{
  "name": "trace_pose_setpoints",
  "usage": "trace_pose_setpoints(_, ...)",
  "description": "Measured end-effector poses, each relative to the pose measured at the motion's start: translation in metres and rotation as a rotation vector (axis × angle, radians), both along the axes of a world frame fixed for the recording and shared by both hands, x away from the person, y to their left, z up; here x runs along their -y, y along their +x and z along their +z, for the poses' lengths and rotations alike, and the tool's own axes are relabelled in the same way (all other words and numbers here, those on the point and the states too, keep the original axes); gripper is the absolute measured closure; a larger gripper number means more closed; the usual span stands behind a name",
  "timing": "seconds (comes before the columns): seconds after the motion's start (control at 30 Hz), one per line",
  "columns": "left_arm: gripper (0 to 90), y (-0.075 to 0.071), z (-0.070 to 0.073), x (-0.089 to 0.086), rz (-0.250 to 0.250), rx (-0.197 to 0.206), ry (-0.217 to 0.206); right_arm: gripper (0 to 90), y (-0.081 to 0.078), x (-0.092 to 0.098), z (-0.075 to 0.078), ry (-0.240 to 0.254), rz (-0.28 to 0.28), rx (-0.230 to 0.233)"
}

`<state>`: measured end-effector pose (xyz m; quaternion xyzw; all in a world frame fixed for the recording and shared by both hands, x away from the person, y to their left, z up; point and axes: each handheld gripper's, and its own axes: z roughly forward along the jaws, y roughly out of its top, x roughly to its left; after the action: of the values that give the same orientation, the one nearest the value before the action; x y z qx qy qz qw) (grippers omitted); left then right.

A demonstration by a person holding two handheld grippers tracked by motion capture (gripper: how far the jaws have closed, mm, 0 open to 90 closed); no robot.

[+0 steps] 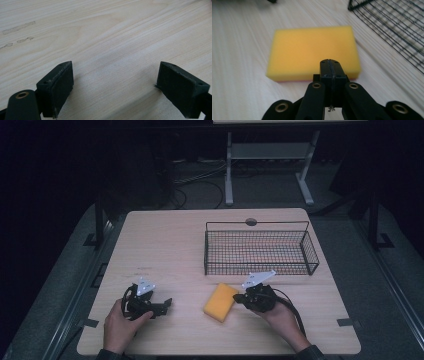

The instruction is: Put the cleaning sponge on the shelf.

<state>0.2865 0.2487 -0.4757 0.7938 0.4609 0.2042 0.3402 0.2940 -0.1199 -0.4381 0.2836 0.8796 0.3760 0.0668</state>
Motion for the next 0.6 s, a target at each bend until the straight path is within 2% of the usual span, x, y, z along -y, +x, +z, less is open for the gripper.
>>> trace_pose_setpoints(0.17, 12.9, 0.0, 0.0, 0.0, 0.0, 0.0, 0.0, 89.8, -0.005, -0.016, 0.008, 0.033, 0.04, 0.006)
trace_pose_setpoints(0.6, 12.9, 0.0, 0.0, 0.0, 0.0, 0.0, 0.0, 89.8, 0.0, -0.053, 0.011, 0.042, 0.091, 0.003)
